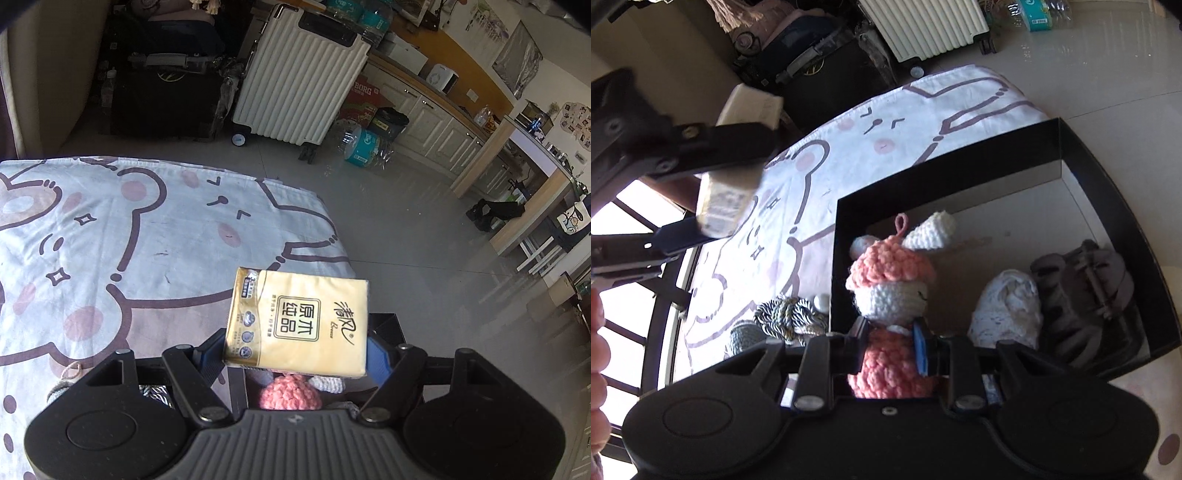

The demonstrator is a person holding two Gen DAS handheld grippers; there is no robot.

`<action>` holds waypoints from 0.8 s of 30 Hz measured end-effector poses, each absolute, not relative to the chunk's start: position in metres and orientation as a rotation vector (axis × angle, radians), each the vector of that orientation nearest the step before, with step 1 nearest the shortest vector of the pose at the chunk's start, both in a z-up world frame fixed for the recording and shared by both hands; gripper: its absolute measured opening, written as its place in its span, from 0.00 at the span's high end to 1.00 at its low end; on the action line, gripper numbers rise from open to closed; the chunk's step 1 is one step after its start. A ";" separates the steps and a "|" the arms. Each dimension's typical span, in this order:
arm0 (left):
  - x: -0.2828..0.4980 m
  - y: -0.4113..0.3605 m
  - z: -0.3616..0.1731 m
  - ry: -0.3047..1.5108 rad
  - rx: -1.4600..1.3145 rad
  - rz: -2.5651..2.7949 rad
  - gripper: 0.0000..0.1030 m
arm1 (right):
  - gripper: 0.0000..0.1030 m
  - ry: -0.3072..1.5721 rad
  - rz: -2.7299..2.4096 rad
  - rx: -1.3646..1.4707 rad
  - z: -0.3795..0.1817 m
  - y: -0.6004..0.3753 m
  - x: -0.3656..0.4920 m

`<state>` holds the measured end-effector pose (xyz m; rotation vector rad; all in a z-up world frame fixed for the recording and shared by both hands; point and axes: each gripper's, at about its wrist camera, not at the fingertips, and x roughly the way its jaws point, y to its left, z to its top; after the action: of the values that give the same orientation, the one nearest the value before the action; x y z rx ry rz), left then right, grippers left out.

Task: Organize objects
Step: 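Carry the tissue pack and the bunny over the black box, then open the right gripper to drop the bunny while the left gripper releases the tissue pack into the box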

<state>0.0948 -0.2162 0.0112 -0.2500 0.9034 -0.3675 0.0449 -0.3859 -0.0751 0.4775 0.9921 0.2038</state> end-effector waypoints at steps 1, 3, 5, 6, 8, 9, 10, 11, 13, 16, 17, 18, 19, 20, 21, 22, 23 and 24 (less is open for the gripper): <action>0.096 -0.219 0.008 0.908 -0.249 -0.370 0.27 | 0.74 0.999 0.211 0.478 -0.075 -0.387 0.045; 0.097 -0.223 0.001 0.921 -0.251 -0.374 0.27 | 0.74 1.011 0.226 0.484 -0.076 -0.389 0.046; 0.100 -0.227 -0.007 0.934 -0.260 -0.378 0.27 | 0.74 1.022 0.237 0.488 -0.077 -0.390 0.047; 0.101 -0.229 -0.010 0.939 -0.265 -0.379 0.27 | 0.74 1.025 0.241 0.490 -0.079 -0.390 0.047; 0.103 -0.232 -0.016 0.952 -0.272 -0.375 0.27 | 0.74 1.025 0.244 0.494 -0.082 -0.390 0.048; 0.104 -0.234 -0.018 0.956 -0.279 -0.374 0.27 | 0.73 1.024 0.243 0.503 -0.085 -0.391 0.050; 0.104 -0.234 -0.020 0.959 -0.286 -0.373 0.27 | 0.73 1.021 0.241 0.517 -0.087 -0.392 0.051; 0.104 -0.234 -0.022 0.961 -0.293 -0.371 0.27 | 0.73 1.020 0.237 0.533 -0.091 -0.393 0.053; 0.104 -0.236 -0.025 0.963 -0.295 -0.367 0.27 | 0.73 1.016 0.226 0.555 -0.096 -0.395 0.056; 0.107 -0.237 -0.027 0.965 -0.291 -0.358 0.27 | 0.72 1.004 0.219 0.551 -0.097 -0.394 0.058; 0.108 -0.238 -0.027 0.967 -0.293 -0.358 0.27 | 0.71 0.994 0.213 0.564 -0.098 -0.395 0.057; 0.109 -0.239 -0.027 0.968 -0.295 -0.359 0.27 | 0.68 0.982 0.203 0.591 -0.098 -0.398 0.055; 0.109 -0.241 -0.027 0.968 -0.295 -0.362 0.27 | 0.60 0.970 0.190 0.612 -0.099 -0.401 0.053; 0.110 -0.243 -0.028 0.967 -0.293 -0.364 0.27 | 0.57 0.955 0.185 0.616 -0.098 -0.403 0.050; 0.110 -0.245 -0.028 0.965 -0.291 -0.368 0.27 | 0.54 0.940 0.185 0.606 -0.095 -0.406 0.047; 0.110 -0.247 -0.029 0.966 -0.291 -0.373 0.27 | 0.51 0.930 0.180 0.597 -0.092 -0.407 0.044; 0.111 -0.250 -0.029 0.967 -0.290 -0.378 0.27 | 0.51 0.921 0.178 0.591 -0.089 -0.409 0.041; 0.111 -0.253 -0.030 0.968 -0.289 -0.383 0.27 | 0.51 0.912 0.181 0.587 -0.085 -0.411 0.038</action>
<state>0.1110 -0.2532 -0.0297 -0.2889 0.9682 -0.3826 0.0383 -0.4113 -0.0853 0.5870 0.9119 0.1813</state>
